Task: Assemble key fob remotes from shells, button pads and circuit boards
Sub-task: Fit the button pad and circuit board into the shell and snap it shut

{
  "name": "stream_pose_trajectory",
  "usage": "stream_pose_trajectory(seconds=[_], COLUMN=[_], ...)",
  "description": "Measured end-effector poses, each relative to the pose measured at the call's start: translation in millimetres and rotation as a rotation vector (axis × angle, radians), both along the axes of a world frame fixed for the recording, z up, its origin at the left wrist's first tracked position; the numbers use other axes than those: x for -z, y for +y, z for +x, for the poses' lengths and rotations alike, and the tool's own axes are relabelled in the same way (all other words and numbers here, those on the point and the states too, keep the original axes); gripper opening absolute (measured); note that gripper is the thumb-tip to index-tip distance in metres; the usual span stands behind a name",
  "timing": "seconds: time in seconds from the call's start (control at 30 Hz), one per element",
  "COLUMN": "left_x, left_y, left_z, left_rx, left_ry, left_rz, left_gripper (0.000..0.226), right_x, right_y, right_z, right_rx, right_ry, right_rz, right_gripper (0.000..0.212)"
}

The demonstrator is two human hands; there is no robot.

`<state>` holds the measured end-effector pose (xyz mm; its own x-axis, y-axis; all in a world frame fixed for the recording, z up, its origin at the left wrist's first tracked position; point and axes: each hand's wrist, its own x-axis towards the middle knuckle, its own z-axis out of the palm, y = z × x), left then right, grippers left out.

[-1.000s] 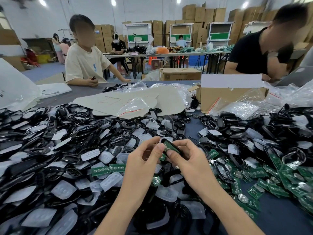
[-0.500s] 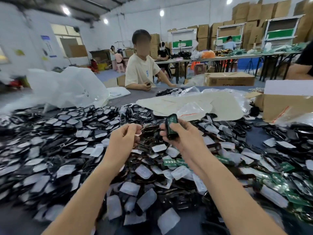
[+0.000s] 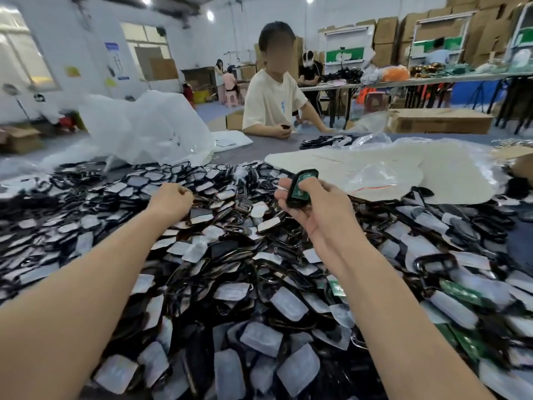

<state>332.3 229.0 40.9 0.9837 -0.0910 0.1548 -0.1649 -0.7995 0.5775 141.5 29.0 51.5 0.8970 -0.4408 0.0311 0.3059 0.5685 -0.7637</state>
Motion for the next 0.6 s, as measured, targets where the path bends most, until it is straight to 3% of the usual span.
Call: stream_pose_trajectory(seconds=[0.13, 0.23, 0.37, 0.6], left_x=[8.9, 19.6, 31.7, 31.4], left_y=[-19.3, -42.1, -63.7, -62.2], left_z=[26.8, 43.7, 63.9, 101.3], left_rx=[-0.013, 0.015, -0.043, -0.067], left_ry=[-0.008, -0.002, -0.067, -0.024], left_rz=[0.118, 0.207, 0.319, 0.38], left_gripper=[0.028, 0.021, 0.025, 0.033], right_x=[5.2, 15.2, 28.6, 40.2], right_y=[-12.5, -23.1, -38.8, -45.2], right_z=[6.9, 11.5, 15.7, 23.0], right_rx=[0.021, 0.05, 0.071, 0.054], right_ry=[0.039, 0.08, 0.094, 0.12], right_rz=[-0.022, -0.013, 0.031, 0.062], right_gripper=[0.003, 0.008, 0.038, 0.034])
